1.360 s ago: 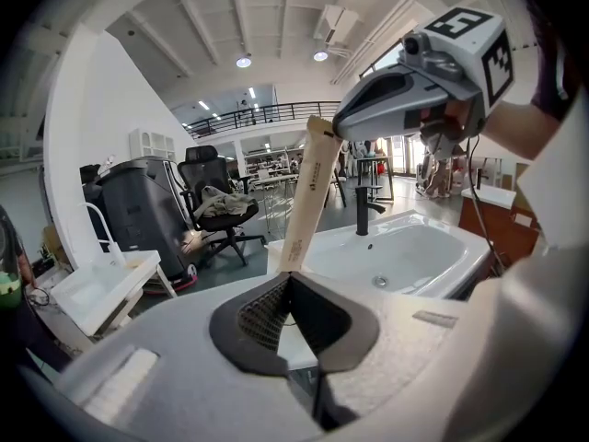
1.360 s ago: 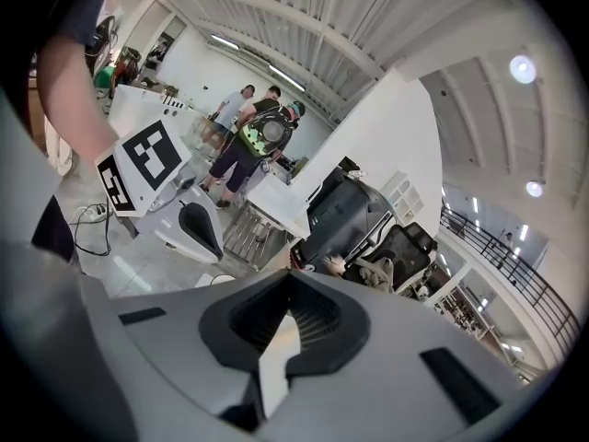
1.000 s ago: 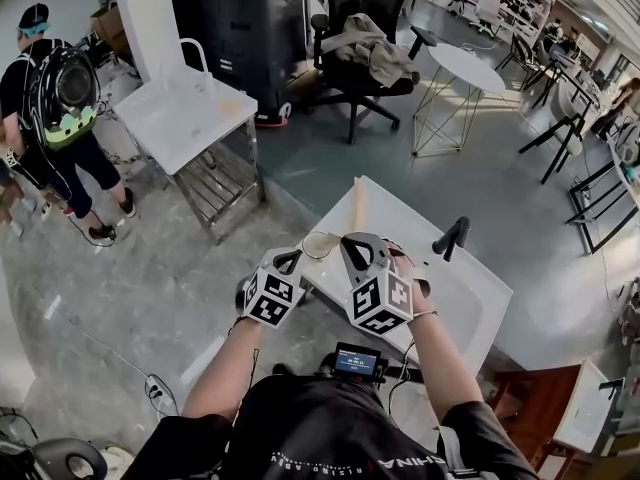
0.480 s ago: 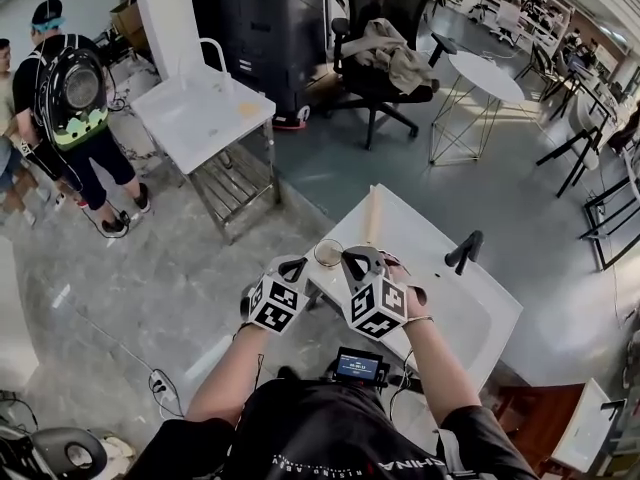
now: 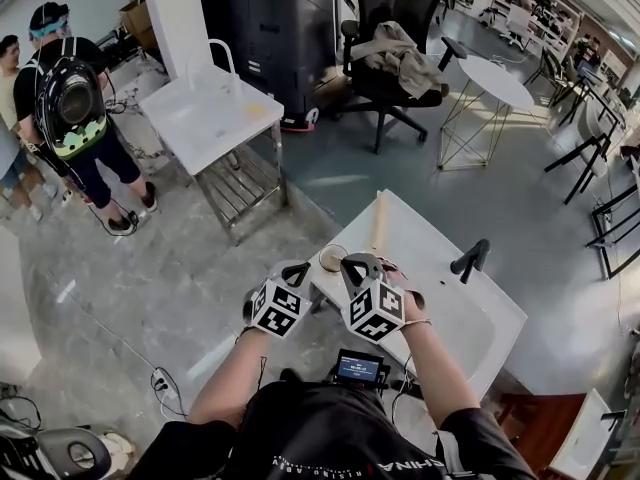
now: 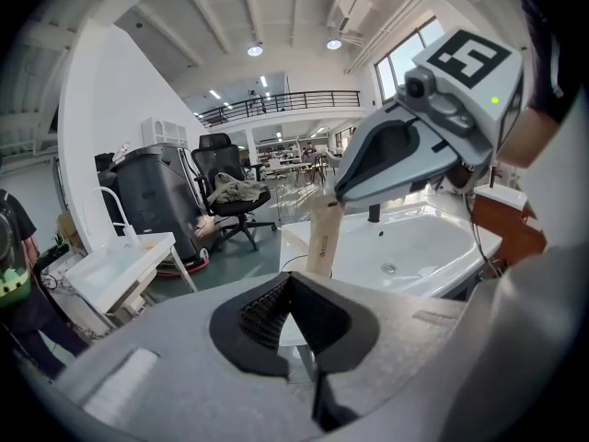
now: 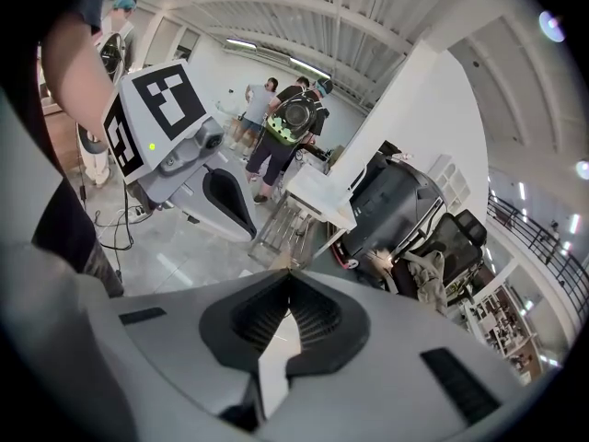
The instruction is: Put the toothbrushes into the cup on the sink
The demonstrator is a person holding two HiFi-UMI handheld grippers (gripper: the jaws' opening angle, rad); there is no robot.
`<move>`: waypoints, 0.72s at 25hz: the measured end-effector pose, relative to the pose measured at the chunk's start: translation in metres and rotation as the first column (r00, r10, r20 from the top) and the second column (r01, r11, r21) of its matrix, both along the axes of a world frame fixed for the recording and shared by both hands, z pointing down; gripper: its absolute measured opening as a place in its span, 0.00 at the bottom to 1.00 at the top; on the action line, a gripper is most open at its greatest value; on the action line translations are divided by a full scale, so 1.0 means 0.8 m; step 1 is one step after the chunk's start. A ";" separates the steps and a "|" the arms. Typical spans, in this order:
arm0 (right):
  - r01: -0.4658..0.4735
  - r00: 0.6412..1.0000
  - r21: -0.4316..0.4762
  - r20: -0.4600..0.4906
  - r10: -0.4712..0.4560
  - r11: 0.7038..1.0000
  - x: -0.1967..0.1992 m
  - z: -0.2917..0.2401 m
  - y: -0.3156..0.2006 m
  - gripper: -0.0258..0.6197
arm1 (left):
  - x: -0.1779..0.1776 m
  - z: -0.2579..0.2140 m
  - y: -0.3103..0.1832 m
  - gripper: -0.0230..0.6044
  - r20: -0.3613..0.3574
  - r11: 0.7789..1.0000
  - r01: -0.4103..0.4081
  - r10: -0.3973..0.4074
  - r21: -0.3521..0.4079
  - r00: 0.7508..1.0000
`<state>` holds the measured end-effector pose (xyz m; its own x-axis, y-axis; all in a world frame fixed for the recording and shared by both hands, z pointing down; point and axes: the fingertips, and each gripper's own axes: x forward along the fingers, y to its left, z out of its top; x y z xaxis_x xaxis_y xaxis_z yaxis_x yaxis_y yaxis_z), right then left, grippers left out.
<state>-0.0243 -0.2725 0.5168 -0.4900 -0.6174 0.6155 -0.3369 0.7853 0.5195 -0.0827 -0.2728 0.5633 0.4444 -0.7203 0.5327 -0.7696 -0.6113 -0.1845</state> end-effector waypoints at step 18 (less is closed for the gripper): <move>-0.022 0.997 0.043 0.069 0.019 0.999 0.003 -0.028 0.012 0.14 | 0.005 0.007 0.010 0.04 -0.009 1.000 -0.027 0.027 -0.009 1.000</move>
<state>-0.0218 -0.2629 0.4946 -0.5172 -0.6535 0.5527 -0.3891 0.7546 0.5283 -0.0787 -0.2648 0.5686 0.4682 -0.7031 0.5351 -0.7543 -0.6335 -0.1724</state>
